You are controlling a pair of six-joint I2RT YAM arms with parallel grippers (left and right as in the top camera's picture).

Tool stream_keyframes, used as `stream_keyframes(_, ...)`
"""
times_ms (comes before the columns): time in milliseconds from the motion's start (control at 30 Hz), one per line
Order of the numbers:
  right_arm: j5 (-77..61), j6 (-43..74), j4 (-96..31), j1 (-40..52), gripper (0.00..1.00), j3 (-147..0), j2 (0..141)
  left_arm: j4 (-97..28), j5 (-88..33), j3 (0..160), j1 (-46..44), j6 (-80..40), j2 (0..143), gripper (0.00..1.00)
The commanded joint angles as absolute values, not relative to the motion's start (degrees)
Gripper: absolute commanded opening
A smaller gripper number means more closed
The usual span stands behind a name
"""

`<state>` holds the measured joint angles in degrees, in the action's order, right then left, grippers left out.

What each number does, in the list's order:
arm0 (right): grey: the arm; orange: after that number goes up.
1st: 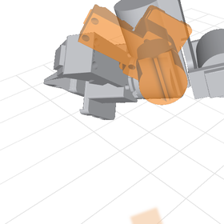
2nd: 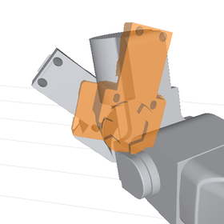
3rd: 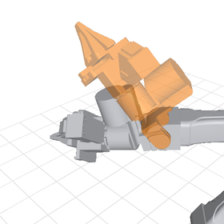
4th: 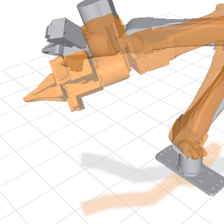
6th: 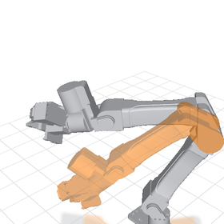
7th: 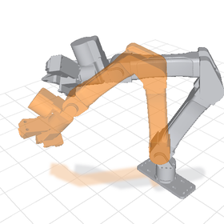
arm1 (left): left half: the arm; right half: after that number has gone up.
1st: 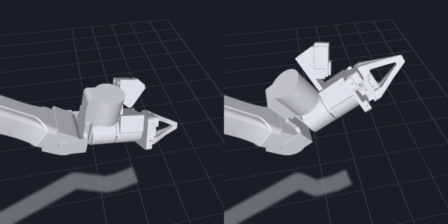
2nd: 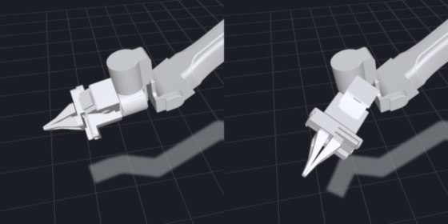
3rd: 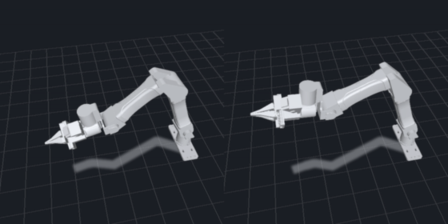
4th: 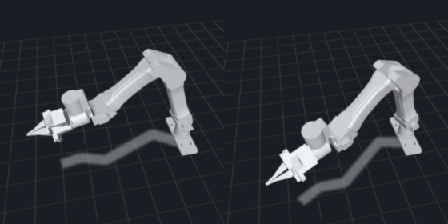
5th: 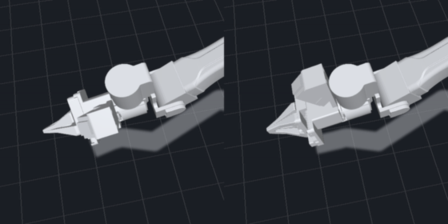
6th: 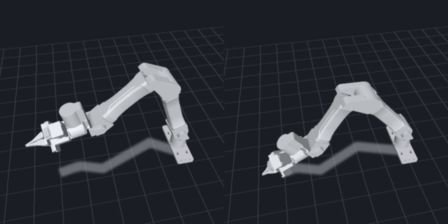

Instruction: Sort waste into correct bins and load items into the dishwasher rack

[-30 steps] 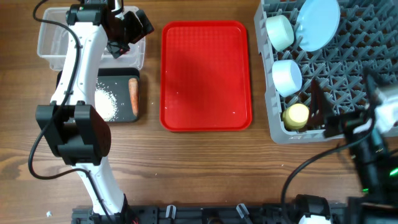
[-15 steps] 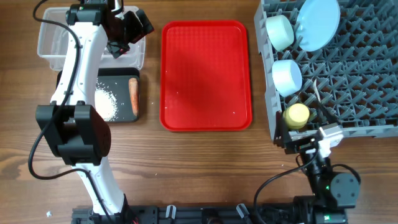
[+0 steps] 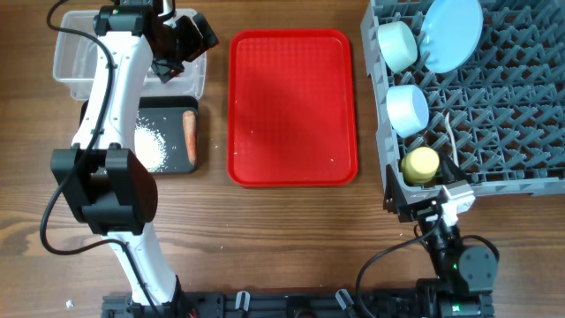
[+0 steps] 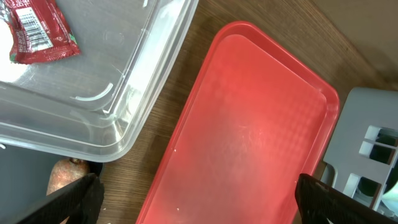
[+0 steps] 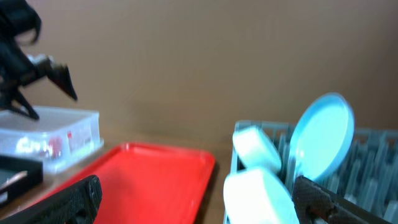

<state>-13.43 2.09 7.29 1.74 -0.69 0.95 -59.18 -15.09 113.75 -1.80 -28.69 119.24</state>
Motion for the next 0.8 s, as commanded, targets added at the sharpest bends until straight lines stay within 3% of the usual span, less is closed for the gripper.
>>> stream_keyframes(0,-12.91,1.67,0.8,2.09,1.0,-0.27,0.16,-59.22,-15.79,114.45,-1.74,-29.19,117.03,1.0)
stream_keyframes(767,-12.88,1.54,1.17,2.07,1.0,-0.3,0.27,-59.22,-15.79,114.45,-1.74,-29.19,117.03,1.0)
